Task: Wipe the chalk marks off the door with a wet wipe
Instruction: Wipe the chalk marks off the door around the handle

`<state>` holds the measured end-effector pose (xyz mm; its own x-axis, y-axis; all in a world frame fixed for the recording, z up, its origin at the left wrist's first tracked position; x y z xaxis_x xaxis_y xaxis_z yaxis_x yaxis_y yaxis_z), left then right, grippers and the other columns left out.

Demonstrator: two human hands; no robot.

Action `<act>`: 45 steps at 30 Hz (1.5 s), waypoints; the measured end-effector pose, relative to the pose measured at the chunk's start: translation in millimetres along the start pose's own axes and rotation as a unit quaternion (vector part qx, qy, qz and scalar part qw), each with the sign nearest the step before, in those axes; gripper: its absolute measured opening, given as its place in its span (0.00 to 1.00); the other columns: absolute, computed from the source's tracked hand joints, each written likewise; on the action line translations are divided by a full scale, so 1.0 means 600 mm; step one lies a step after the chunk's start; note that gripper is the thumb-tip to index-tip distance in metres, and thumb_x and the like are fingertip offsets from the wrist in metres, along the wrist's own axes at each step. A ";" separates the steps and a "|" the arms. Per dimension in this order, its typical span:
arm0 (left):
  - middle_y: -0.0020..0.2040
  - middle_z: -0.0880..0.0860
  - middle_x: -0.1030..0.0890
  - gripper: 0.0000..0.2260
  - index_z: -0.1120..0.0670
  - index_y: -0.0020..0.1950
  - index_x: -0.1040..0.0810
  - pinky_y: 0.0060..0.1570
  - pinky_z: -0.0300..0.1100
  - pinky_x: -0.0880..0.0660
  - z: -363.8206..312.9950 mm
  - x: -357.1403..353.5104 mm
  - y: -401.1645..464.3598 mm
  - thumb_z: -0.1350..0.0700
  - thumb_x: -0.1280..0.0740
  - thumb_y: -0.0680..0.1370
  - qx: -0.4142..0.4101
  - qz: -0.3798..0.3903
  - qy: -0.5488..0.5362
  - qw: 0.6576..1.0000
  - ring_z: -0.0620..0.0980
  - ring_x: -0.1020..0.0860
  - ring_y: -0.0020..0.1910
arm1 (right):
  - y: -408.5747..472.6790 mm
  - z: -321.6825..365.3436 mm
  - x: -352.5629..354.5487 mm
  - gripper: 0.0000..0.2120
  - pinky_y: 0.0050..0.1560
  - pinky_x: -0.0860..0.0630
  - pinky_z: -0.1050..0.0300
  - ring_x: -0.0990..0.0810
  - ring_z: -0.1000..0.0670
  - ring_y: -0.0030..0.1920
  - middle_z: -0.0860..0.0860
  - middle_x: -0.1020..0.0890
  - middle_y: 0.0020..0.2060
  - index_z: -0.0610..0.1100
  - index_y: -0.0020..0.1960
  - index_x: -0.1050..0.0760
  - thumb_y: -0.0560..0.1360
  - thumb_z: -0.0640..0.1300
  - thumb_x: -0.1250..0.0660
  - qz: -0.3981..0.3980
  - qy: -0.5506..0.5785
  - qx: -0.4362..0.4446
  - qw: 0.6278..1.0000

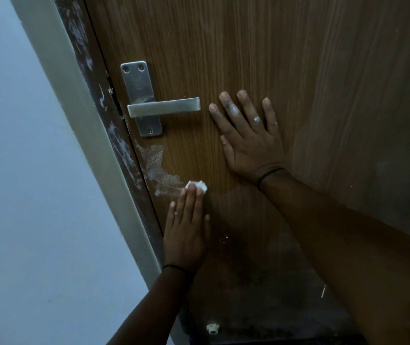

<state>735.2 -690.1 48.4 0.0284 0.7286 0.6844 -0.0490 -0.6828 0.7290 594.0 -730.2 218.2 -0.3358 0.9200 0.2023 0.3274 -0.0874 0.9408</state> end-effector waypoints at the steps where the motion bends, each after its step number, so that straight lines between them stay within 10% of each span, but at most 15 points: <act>1: 0.81 0.54 0.49 0.29 0.55 0.80 0.48 0.76 0.53 0.47 0.005 -0.004 -0.011 0.48 0.43 0.82 0.008 0.007 -0.001 1.000 0.51 0.50 0.80 | 0.000 0.001 0.001 0.26 0.75 0.44 0.36 0.40 0.45 0.77 0.49 0.37 0.77 0.50 0.79 0.42 0.82 0.50 0.45 -0.003 -0.002 0.000 1.000; 12: 0.81 0.53 0.50 0.28 0.53 0.80 0.51 0.77 0.51 0.50 -0.026 -0.009 0.005 0.48 0.47 0.83 -0.019 0.018 0.003 1.000 0.50 0.52 0.80 | -0.001 0.001 -0.003 0.25 0.75 0.45 0.37 0.41 0.45 0.78 0.50 0.38 0.78 0.51 0.79 0.43 0.83 0.51 0.47 0.002 -0.001 -0.001 1.000; 34: 0.81 0.54 0.55 0.31 0.56 0.80 0.56 0.77 0.50 0.55 0.106 0.082 0.073 0.46 0.48 0.82 0.204 -0.078 -0.064 0.974 0.50 0.57 0.80 | -0.001 0.003 -0.005 0.26 0.76 0.49 0.38 0.43 0.45 0.78 0.50 0.40 0.78 0.51 0.79 0.43 0.82 0.52 0.46 -0.004 -0.011 0.007 1.000; 41: 0.80 0.56 0.50 0.29 0.57 0.80 0.50 0.77 0.54 0.48 0.041 0.052 0.042 0.45 0.49 0.82 0.099 -0.044 -0.044 0.993 0.52 0.52 0.80 | -0.003 0.000 -0.008 0.26 0.76 0.48 0.37 0.44 0.45 0.79 0.50 0.41 0.79 0.51 0.80 0.44 0.82 0.51 0.47 0.012 -0.002 0.003 1.000; 45: 0.81 0.55 0.54 0.30 0.56 0.80 0.56 0.77 0.54 0.51 0.102 0.090 0.087 0.46 0.49 0.83 0.208 -0.111 -0.078 0.969 0.51 0.56 0.80 | 0.000 0.001 -0.005 0.25 0.76 0.47 0.37 0.42 0.45 0.78 0.49 0.39 0.78 0.50 0.79 0.43 0.83 0.51 0.47 0.009 -0.003 0.002 1.000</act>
<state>795.2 -689.6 124.3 0.1448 0.8651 0.4803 0.3810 -0.4967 0.7798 595.7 -732.6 217.2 -0.3242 0.9209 0.2165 0.3368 -0.1015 0.9361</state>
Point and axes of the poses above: each hand's wrist, its own y-axis towards the middle knuckle, its own x-axis out of the back of the hand, z = x × y, the point moved 9 cm from there along y, towards the middle knuckle
